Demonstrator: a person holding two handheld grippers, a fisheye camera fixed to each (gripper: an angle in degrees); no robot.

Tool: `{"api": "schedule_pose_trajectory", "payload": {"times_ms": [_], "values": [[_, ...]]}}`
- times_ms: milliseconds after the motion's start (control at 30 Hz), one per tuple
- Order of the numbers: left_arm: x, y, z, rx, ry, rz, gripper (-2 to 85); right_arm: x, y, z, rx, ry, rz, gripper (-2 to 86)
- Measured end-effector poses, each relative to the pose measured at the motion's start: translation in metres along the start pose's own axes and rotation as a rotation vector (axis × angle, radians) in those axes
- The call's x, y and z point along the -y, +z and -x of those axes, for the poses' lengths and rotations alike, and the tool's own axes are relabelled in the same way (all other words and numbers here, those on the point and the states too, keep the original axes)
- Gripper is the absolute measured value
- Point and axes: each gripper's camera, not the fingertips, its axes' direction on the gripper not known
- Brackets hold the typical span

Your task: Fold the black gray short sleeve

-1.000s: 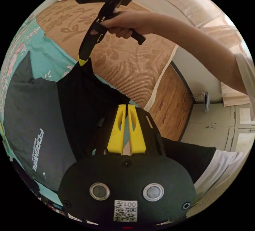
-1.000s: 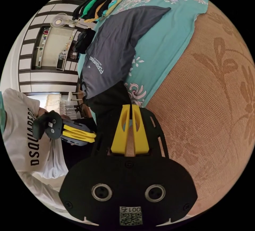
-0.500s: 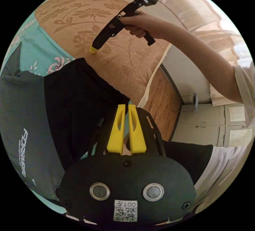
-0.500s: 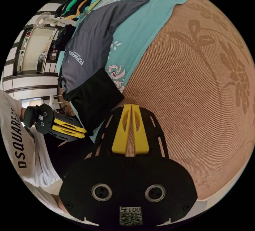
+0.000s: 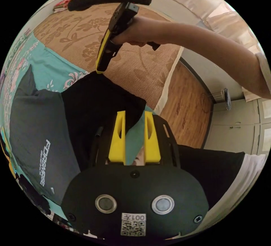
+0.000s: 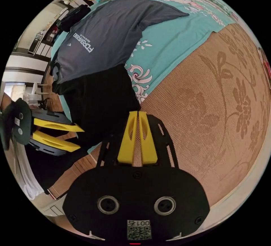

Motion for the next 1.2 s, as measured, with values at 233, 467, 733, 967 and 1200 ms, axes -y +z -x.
{"api": "schedule_pose_trajectory", "payload": {"times_ms": [233,467,733,967,1200], "values": [[0.006,0.032,-0.019,0.150,0.033,0.027,-0.7,-0.004,-0.018,0.009,0.040,0.094,-0.054,0.5],[0.006,0.046,-0.007,0.027,-0.023,0.046,-0.8,0.004,-0.012,0.023,0.108,0.134,-0.041,0.8],[0.007,0.053,-0.001,-0.083,-0.103,0.067,7.3,0.036,-0.064,0.042,-0.097,0.043,-0.108,6.0],[0.009,0.057,-0.015,-0.089,-0.138,0.047,8.7,0.216,-0.081,0.008,-0.206,-0.092,-0.302,11.4],[0.005,0.049,-0.020,-0.113,-0.229,-0.003,6.3,0.338,-0.044,-0.027,-0.091,-0.061,-0.188,9.0]]}}
